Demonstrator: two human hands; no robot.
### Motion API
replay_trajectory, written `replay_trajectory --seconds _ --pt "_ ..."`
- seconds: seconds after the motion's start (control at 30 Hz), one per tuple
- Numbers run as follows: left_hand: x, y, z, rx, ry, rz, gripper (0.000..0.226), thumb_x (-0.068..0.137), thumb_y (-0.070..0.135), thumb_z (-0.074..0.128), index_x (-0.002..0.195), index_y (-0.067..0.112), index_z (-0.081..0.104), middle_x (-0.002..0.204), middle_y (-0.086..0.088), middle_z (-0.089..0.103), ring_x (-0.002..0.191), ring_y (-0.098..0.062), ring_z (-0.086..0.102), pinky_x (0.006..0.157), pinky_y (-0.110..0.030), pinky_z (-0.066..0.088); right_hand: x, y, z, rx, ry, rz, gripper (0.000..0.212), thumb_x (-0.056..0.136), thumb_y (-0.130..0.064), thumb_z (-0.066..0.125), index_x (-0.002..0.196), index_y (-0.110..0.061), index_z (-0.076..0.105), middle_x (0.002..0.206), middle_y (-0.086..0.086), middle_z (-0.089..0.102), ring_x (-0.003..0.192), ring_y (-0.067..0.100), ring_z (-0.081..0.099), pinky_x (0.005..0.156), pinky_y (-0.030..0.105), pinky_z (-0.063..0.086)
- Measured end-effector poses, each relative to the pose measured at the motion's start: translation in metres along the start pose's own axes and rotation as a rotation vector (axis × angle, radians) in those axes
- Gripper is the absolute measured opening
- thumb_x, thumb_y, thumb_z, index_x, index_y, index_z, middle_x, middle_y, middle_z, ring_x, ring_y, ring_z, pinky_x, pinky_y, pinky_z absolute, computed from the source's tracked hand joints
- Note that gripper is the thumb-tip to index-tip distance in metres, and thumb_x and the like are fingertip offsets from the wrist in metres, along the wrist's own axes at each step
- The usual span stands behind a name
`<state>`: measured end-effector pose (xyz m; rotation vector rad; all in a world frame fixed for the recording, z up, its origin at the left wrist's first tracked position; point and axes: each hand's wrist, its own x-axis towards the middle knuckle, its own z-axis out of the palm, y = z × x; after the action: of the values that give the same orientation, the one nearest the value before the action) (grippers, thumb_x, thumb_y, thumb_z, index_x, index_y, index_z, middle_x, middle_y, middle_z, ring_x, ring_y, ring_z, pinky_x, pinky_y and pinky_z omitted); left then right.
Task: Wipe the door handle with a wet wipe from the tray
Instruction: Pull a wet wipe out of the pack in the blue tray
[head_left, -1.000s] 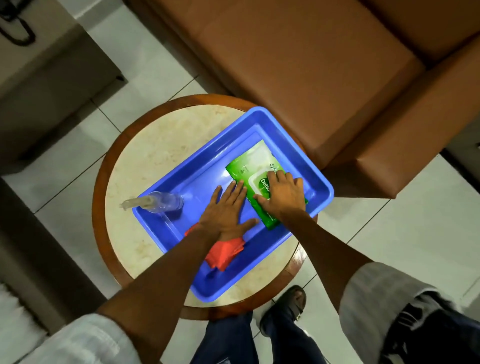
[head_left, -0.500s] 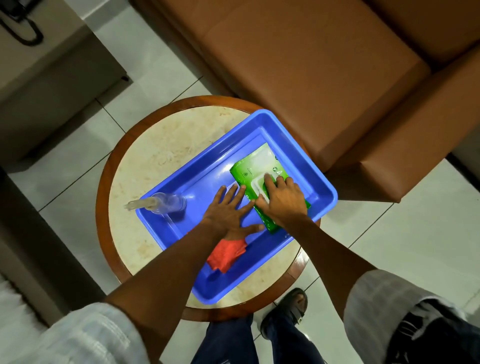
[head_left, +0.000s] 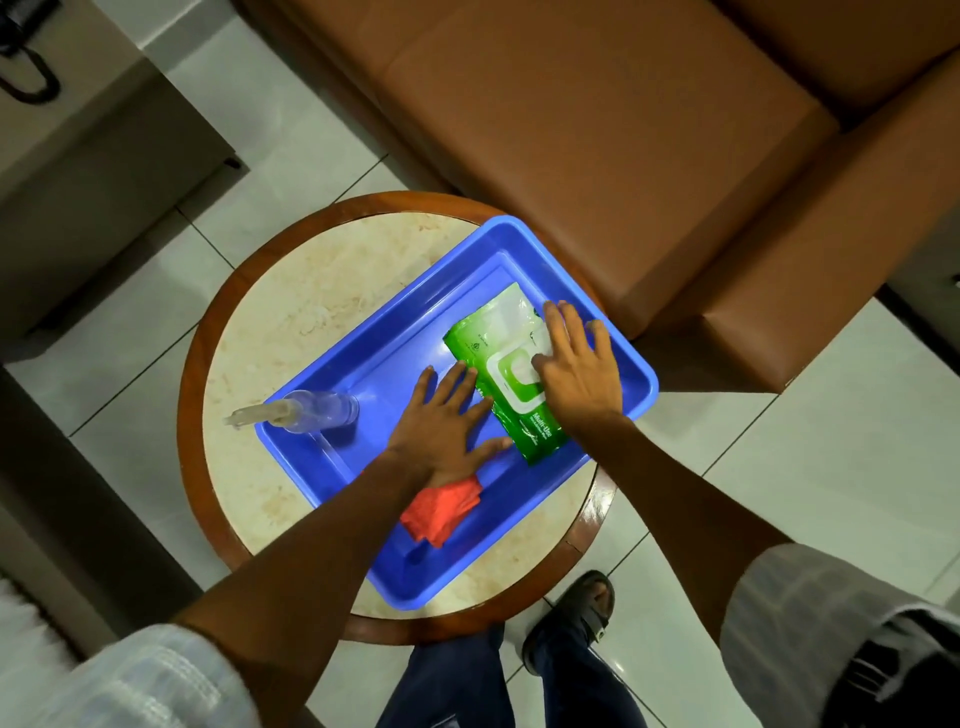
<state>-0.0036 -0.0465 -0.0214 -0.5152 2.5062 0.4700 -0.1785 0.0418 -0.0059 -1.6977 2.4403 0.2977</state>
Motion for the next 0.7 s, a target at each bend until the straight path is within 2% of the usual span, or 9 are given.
replay_trajectory --seconds 0.07,0.13,0.2,0.33,0.5,0.6,0.7 --pt "0.000 0.002 -0.001 -0.005 0.154 -0.003 0.073 0.091 0.068 0.021 0.146 0.021 0.035 0.161 -0.009 0.021 0.150 -0.024 0.005 0.120 -0.053 0.002 0.000 -0.007 0.006 0.084 -0.044 0.044 0.023 0.089 -0.027 0.053 0.086 -0.012 0.070 0.160 0.015 0.013 0.148 0.032 0.008 0.116 0.052 0.011" --pt "0.003 0.003 0.002 -0.010 0.236 -0.002 0.071 0.094 0.063 0.024 0.149 0.019 0.029 0.161 -0.007 0.019 0.150 -0.023 0.007 0.121 -0.052 0.005 0.003 -0.013 0.010 0.074 -0.042 0.087 0.031 0.090 -0.041 0.053 0.092 -0.014 0.069 0.162 0.013 0.007 0.149 0.030 0.001 0.117 0.052 0.006" --pt "0.004 0.006 0.006 -0.021 0.204 0.007 0.072 0.094 0.063 0.024 0.152 0.022 0.015 0.163 -0.005 0.008 0.150 -0.023 0.001 0.121 -0.052 0.002 0.005 -0.018 0.012 0.058 -0.049 0.113 0.033 0.088 -0.046 0.056 0.095 -0.016 0.068 0.162 0.013 0.006 0.149 0.030 -0.001 0.117 0.053 0.005" --pt "0.004 0.003 0.018 -0.026 0.087 -0.019 0.073 0.093 0.067 0.017 0.153 0.029 0.000 0.163 -0.006 -0.003 0.150 -0.024 -0.007 0.120 -0.055 -0.004 0.010 -0.023 0.013 0.120 -0.071 0.109 0.018 0.087 -0.032 0.061 0.082 -0.017 0.069 0.162 0.012 0.005 0.149 0.031 -0.003 0.116 0.054 0.002" --pt "0.003 -0.002 0.020 0.011 0.024 -0.018 0.075 0.089 0.071 0.008 0.151 0.033 -0.007 0.163 -0.008 -0.006 0.149 -0.026 -0.011 0.118 -0.056 -0.010 0.010 -0.023 0.008 0.272 -0.063 0.221 0.016 0.088 -0.023 0.057 0.080 -0.013 0.068 0.162 0.007 0.010 0.149 0.025 -0.001 0.115 0.052 0.012" --pt "0.002 -0.001 0.018 0.013 -0.015 -0.023 0.076 0.088 0.073 0.007 0.151 0.033 -0.009 0.162 -0.009 -0.008 0.149 -0.026 -0.013 0.118 -0.056 -0.012 0.005 -0.022 0.000 0.359 -0.028 0.211 0.022 0.089 -0.023 0.053 0.080 -0.011 0.069 0.161 0.006 0.013 0.149 0.024 0.002 0.113 0.049 0.016" --pt "0.000 -0.001 0.015 0.000 -0.032 -0.027 0.078 0.088 0.074 0.009 0.151 0.031 -0.007 0.163 -0.008 -0.009 0.149 -0.024 -0.011 0.117 -0.054 -0.012 -0.005 -0.019 -0.010 0.449 0.056 0.194 0.017 0.085 -0.021 0.060 0.075 -0.010 0.069 0.160 0.006 0.020 0.149 0.025 0.009 0.107 0.048 0.022"
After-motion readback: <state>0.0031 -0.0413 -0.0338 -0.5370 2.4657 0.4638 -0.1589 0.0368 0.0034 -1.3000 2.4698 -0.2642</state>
